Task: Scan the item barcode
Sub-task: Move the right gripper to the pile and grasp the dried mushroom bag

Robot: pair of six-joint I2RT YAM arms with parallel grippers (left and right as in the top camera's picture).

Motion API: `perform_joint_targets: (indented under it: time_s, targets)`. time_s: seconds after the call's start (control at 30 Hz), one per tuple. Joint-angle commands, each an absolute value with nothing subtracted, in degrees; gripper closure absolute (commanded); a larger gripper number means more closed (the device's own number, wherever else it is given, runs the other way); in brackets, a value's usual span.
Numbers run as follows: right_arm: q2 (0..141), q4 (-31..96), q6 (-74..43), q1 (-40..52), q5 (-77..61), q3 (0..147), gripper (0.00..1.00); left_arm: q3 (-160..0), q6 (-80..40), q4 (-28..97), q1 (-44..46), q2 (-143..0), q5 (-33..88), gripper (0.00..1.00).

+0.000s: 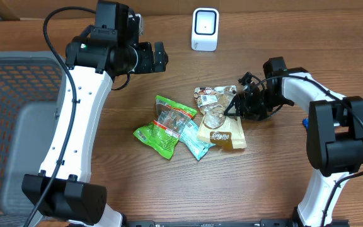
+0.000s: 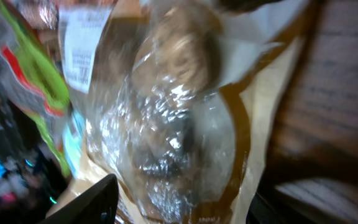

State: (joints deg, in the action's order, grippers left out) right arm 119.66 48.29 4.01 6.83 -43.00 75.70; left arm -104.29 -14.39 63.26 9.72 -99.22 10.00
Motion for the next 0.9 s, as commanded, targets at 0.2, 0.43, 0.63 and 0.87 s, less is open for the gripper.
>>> perform_joint_targets:
  time_s: [0.2, 0.43, 0.63, 0.87]
  targets:
    - [120.55, 36.93, -32.23, 11.73, -33.50, 71.29, 0.39, -105.21, -12.86, 63.22, 9.78, -99.00, 9.65, 0.00]
    - [120.55, 36.64, -33.30, 12.93, -32.38, 71.29, 0.62, -105.21, -12.86, 63.22, 9.78, -99.00, 9.65, 0.00]
    - [120.55, 36.14, -33.26, 13.17, -33.06, 71.31, 0.96, -105.21, -12.86, 63.20, 9.78, -99.00, 9.65, 0.00]
    - [117.69, 35.66, -29.67, 12.73, -34.48, 71.92, 0.96, -105.21, -12.86, 63.22, 9.78, -99.00, 9.65, 0.01]
